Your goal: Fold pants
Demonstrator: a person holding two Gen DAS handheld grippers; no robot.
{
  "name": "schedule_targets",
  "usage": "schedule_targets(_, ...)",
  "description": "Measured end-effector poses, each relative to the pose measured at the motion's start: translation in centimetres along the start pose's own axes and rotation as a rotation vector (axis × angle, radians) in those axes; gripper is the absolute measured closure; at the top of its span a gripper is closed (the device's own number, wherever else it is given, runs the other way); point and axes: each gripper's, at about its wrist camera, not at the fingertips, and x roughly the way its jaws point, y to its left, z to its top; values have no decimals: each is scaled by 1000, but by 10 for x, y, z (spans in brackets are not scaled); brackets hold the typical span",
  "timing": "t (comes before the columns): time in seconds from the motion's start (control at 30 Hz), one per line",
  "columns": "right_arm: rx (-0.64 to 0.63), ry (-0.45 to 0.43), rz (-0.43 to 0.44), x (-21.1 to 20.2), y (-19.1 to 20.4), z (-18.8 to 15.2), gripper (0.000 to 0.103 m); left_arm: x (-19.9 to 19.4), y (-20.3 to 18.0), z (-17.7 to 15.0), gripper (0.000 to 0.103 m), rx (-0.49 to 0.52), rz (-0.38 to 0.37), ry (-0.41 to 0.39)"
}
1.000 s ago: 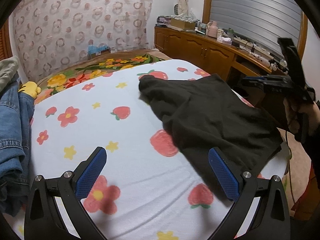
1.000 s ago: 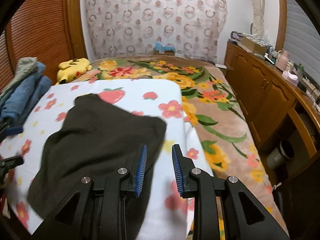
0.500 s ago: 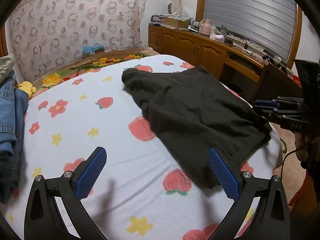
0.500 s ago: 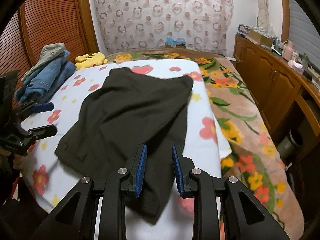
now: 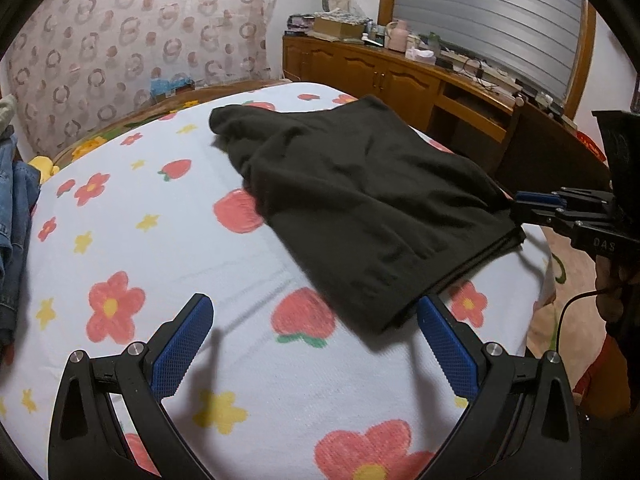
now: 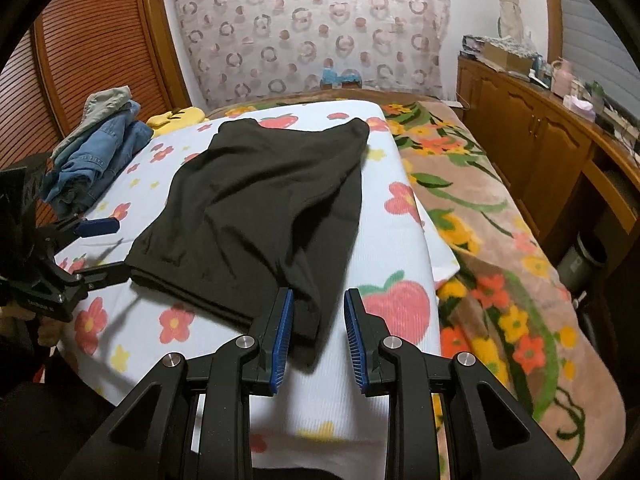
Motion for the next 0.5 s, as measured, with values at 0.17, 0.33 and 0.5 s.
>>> schedule_targets(0.17, 11, 6, 19, 4, 1, -3, 76, 0, -7, -3, 1, 15, -5, 6)
schedule_targets(0.33, -2, 6, 28, 3, 4, -4, 84, 5, -9, -2, 1, 21, 1, 20)
schedule_targets(0.5, -26, -7, 36, -5, 8, -4, 94, 8, -12, 0, 1, 25, 17, 20)
